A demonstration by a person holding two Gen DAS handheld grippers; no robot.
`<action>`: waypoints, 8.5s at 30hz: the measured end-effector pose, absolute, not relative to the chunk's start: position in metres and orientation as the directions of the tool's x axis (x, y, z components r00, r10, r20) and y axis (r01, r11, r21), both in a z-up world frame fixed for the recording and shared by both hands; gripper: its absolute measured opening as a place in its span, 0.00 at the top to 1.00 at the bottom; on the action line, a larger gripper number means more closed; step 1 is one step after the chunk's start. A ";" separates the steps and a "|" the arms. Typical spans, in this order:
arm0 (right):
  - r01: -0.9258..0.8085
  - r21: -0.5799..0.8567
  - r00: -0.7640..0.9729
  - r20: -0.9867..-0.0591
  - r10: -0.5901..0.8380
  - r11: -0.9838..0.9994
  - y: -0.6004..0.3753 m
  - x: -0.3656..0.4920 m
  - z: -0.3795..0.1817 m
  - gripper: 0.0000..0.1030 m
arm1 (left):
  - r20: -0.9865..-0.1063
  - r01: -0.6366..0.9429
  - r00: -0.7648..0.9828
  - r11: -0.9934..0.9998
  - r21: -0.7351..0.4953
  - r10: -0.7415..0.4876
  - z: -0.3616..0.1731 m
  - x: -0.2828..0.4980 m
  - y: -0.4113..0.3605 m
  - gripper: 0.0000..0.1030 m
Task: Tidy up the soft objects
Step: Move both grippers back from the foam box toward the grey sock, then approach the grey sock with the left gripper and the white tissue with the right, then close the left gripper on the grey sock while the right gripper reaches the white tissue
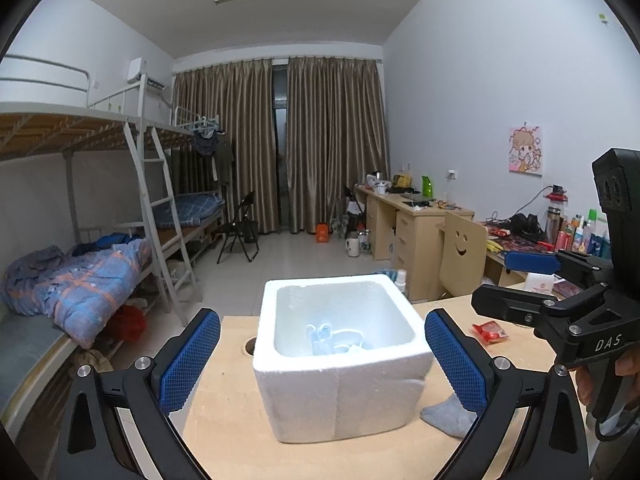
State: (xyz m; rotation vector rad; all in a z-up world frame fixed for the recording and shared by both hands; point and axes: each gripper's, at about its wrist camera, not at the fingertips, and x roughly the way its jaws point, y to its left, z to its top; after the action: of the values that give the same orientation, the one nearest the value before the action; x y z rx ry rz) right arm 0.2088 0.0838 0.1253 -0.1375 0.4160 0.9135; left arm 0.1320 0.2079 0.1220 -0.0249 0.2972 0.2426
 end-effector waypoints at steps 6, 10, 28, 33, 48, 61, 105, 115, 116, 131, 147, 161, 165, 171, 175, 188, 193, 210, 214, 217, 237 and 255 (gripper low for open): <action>-0.784 0.058 0.558 -0.373 0.742 0.619 0.063 0.187 0.130 0.00 | -0.275 -0.239 0.932 0.971 0.023 0.236 0.127 0.105 0.187 0.01; -0.780 0.054 0.569 -0.352 0.743 0.623 0.050 0.169 0.132 0.00 | -0.263 -0.240 0.935 0.971 0.018 0.236 0.132 0.083 0.173 0.01; -0.766 0.043 0.607 -0.277 0.745 0.641 -0.001 0.095 0.128 0.00 | -0.202 -0.238 0.948 0.970 0.057 0.244 0.131 0.007 0.105 0.01; -0.760 0.060 0.611 -0.274 0.743 0.647 -0.009 0.086 0.123 0.00 | -0.173 -0.245 0.952 0.968 0.057 0.251 0.131 -0.012 0.094 0.01; -0.737 0.040 0.645 -0.254 0.721 0.674 -0.033 0.065 0.109 0.00 | -0.174 -0.214 0.960 0.975 0.052 0.220 0.121 -0.025 0.075 0.01; -0.694 0.030 0.690 -0.256 0.677 0.719 -0.043 0.057 0.084 0.00 | -0.190 -0.159 0.969 0.987 0.015 0.159 0.091 -0.024 0.074 0.00; -0.618 0.031 0.733 -0.337 0.590 0.786 -0.050 0.073 0.038 0.00 | -0.294 -0.090 0.953 0.995 -0.037 0.075 0.013 0.013 0.074 0.00; -0.584 0.032 0.754 -0.350 0.556 0.811 -0.068 0.081 0.034 0.00 | -0.314 -0.040 0.949 0.999 -0.027 0.030 0.012 0.030 0.060 0.00; -0.578 0.033 0.757 -0.350 0.552 0.815 -0.071 0.082 0.034 0.00 | -0.315 -0.036 0.949 0.999 -0.026 0.026 0.012 0.032 0.058 0.00; -0.533 0.069 0.770 -0.375 0.517 0.843 -0.095 0.105 0.025 0.00 | -0.348 0.033 0.937 0.999 0.000 -0.031 0.011 0.064 0.030 0.00; -0.534 0.082 0.759 -0.392 0.520 0.842 -0.093 0.126 0.020 0.00 | -0.389 0.026 0.921 1.000 -0.015 -0.030 0.009 0.096 0.035 0.00; -0.526 0.091 0.746 -0.428 0.510 0.846 -0.091 0.150 0.012 0.00 | -0.452 0.038 0.890 0.998 -0.045 -0.054 0.001 0.138 0.039 0.00; -0.518 0.098 0.744 -0.438 0.504 0.850 -0.092 0.158 0.010 0.00 | -0.471 0.040 0.880 0.998 -0.046 -0.057 -0.001 0.147 0.040 0.00; -0.513 0.113 0.739 -0.446 0.504 0.851 -0.093 0.165 0.008 0.00 | -0.498 0.034 0.866 0.998 -0.045 -0.052 -0.005 0.161 0.040 0.00; -0.513 0.119 0.733 -0.454 0.506 0.850 -0.092 0.170 0.008 0.00 | -0.513 0.031 0.857 0.998 -0.055 -0.055 -0.006 0.169 0.041 0.00; -0.498 0.115 0.726 -0.486 0.486 0.859 -0.089 0.183 0.005 0.00 | -0.562 0.035 0.825 0.998 -0.056 -0.060 -0.016 0.192 0.048 0.00; -0.492 0.122 0.723 -0.495 0.482 0.862 -0.090 0.188 0.004 0.00 | -0.600 0.028 0.797 0.997 -0.075 -0.068 -0.022 0.203 0.052 0.00; -0.506 0.110 0.701 -0.526 0.482 0.856 -0.075 0.204 -0.001 0.00 | -0.696 0.028 0.711 0.993 -0.112 -0.098 -0.045 0.229 0.059 0.09; -0.523 0.116 0.692 -0.521 0.500 0.844 -0.073 0.206 -0.001 0.00 | -0.705 0.034 0.703 0.994 -0.104 -0.098 -0.047 0.231 0.058 0.21; -0.529 0.121 0.683 -0.526 0.507 0.840 -0.072 0.209 -0.003 0.00 | -0.724 0.031 0.682 0.993 -0.114 -0.105 -0.052 0.235 0.059 0.30; -0.552 0.152 0.632 -0.565 0.530 0.820 -0.067 0.219 -0.005 0.00 | -0.702 0.087 0.695 0.987 -0.137 -0.158 -0.053 0.234 0.057 0.91; -0.504 0.158 0.589 -0.657 0.471 0.849 -0.030 0.242 -0.012 0.00 | -0.631 0.166 0.743 0.975 -0.149 -0.223 -0.041 0.197 0.079 0.91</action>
State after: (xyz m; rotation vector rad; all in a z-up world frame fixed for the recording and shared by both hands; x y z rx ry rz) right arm 0.2415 -0.0305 -0.0124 -0.0470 0.7510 0.5680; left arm 0.1973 0.0789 -0.0414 -0.0856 0.7014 -0.2132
